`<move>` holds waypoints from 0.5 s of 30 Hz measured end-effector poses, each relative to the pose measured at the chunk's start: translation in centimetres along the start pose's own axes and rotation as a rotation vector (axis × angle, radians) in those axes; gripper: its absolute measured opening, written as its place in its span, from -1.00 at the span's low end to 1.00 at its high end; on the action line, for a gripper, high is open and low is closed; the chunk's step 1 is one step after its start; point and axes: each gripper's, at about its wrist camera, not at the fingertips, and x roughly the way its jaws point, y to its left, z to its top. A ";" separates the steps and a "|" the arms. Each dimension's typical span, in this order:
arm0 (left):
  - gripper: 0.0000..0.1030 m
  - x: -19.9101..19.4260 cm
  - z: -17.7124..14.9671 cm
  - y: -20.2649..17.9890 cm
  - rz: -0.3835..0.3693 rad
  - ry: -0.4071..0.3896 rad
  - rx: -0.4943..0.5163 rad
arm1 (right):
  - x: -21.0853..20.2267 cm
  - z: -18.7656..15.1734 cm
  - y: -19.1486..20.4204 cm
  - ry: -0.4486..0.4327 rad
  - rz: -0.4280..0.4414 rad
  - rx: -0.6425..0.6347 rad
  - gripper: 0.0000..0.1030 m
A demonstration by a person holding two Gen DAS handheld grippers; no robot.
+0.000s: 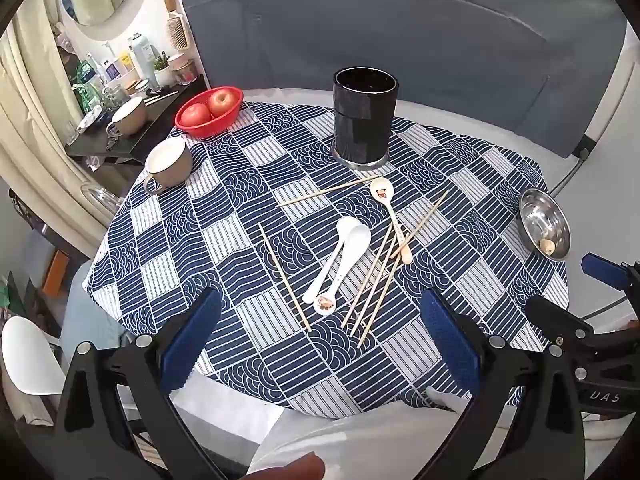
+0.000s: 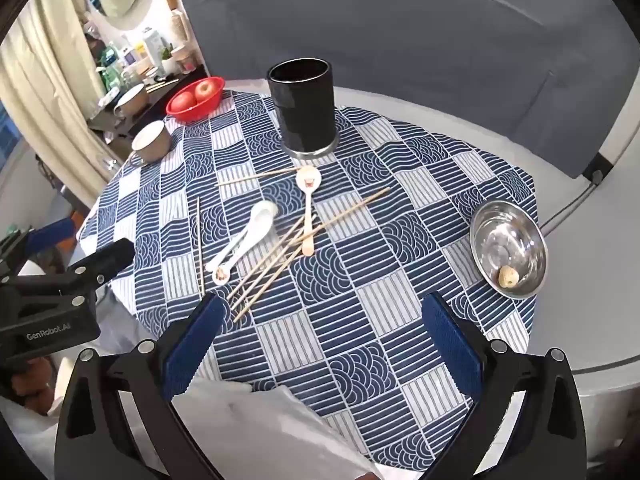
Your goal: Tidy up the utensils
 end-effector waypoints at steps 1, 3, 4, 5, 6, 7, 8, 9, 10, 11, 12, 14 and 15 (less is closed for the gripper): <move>0.89 0.0 0.0 0.0 0.000 0.001 0.000 | 0.0 0.0 -0.1 0.002 0.001 0.001 0.85; 0.89 0.0 0.0 -0.1 0.003 0.003 0.001 | 0.0 0.0 -0.1 0.003 0.002 0.003 0.85; 0.89 0.0 0.0 0.0 0.000 0.003 -0.002 | 0.0 -0.1 -0.1 0.005 0.003 0.004 0.85; 0.89 0.0 0.0 0.0 -0.006 0.006 -0.003 | 0.1 0.0 -0.1 0.007 0.003 0.004 0.85; 0.89 0.1 0.0 0.0 -0.008 0.008 -0.003 | 0.0 -0.1 -0.1 0.006 0.003 0.003 0.85; 0.89 0.1 0.0 0.0 -0.009 0.009 -0.003 | 0.1 0.0 -0.1 0.006 0.003 0.003 0.85; 0.89 0.0 0.0 0.0 -0.007 0.008 -0.002 | 0.1 0.0 -0.1 0.006 0.003 0.002 0.85; 0.89 0.1 0.0 -0.1 -0.006 0.008 -0.002 | 0.1 -0.1 -0.1 0.006 0.003 0.000 0.85; 0.89 0.1 0.1 0.0 -0.005 0.007 -0.003 | 0.1 0.0 -0.1 0.007 0.003 0.000 0.85; 0.89 0.0 0.1 0.0 -0.006 0.007 -0.003 | 0.0 0.0 -0.2 0.007 0.004 -0.001 0.85; 0.89 0.0 0.1 0.0 -0.005 0.007 -0.002 | 0.0 0.0 -0.2 0.008 0.005 0.000 0.85; 0.89 0.0 0.0 0.1 -0.003 0.006 0.001 | 0.0 0.0 -0.1 0.007 0.003 -0.001 0.85; 0.89 -0.1 0.1 0.0 0.000 0.005 0.005 | 0.0 0.0 -0.2 0.007 0.003 0.000 0.85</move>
